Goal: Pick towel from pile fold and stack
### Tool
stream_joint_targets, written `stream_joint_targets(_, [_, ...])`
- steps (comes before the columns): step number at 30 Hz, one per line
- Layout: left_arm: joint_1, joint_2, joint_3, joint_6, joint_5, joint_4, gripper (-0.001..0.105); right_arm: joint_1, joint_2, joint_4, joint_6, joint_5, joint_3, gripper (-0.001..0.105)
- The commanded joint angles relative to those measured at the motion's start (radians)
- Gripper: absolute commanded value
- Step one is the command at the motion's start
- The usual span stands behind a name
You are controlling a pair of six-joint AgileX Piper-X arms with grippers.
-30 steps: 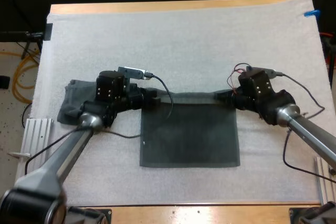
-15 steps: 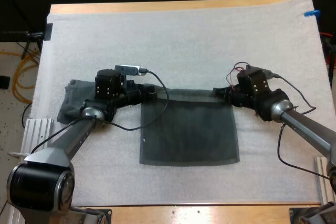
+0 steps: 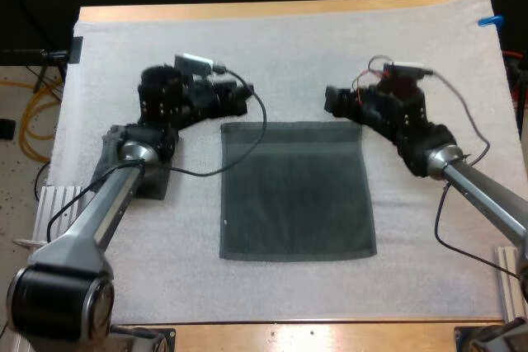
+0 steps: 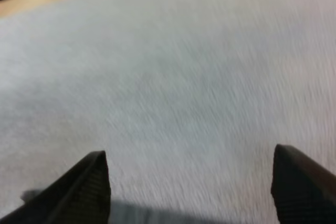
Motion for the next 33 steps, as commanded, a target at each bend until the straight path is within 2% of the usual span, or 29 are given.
stream_joint_targets(1, [-0.001,-0.046,-0.026,0.007,0.011,0.01,0.043,-0.006,-0.051,0.027,-0.066,0.012,-0.036,0.063])
stream_joint_targets(5, [-0.001,-0.155,-0.041,0.065,-0.008,0.076,0.043,-0.006,-0.151,0.132,-0.155,0.056,-0.073,0.063])
stream_joint_targets(9, [-0.001,-0.284,-0.041,0.122,-0.066,0.213,0.043,-0.006,-0.269,0.239,-0.164,0.065,-0.077,0.063])
stream_joint_targets(12, [-0.001,-0.411,-0.041,0.172,-0.102,0.332,0.043,-0.006,-0.367,0.373,-0.164,0.065,-0.077,0.063])
stream_joint_targets(15, [-0.001,-0.526,-0.041,0.219,-0.202,0.459,0.043,-0.003,-0.465,0.527,-0.164,0.065,-0.077,0.063])
stream_joint_targets(17, [-0.001,-0.625,-0.041,0.261,-0.31,0.565,0.045,-0.003,-0.527,0.639,-0.164,0.065,-0.077,0.063])
stream_joint_targets(18, [-0.001,-0.65,-0.041,0.267,-0.329,0.586,0.047,-0.003,-0.544,0.663,-0.164,0.065,-0.077,0.063])
stream_joint_targets(19, [-0.001,-0.697,-0.041,0.27,-0.353,0.646,0.053,-0.003,-0.572,0.726,-0.164,0.065,-0.077,0.063])
stream_joint_targets(20, [-0.001,-0.73,-0.041,0.273,-0.362,0.69,0.062,-0.003,-0.598,0.787,-0.164,0.065,-0.077,0.063])
stream_joint_targets(22, [-0.001,-0.783,-0.041,0.273,-0.362,0.768,0.072,-0.003,-0.63,0.887,-0.152,0.063,-0.077,0.063])
stream_joint_targets(26, [-0.001,-0.85,-0.041,0.231,-0.365,0.984,0.073,-0.003,-0.69,1.111,-0.15,0.063,-0.074,0.063])
stream_joint_targets(29, [-0.001,-0.872,-0.027,0.224,-0.36,1.09,0.073,-0.003,-0.716,1.248,-0.15,0.063,-0.074,0.063])
stream_joint_targets(33, [-0.001,-0.905,0.023,0.22,-0.346,1.15,0.073,-0.003,-0.748,1.32,-0.15,0.063,-0.025,0.063])
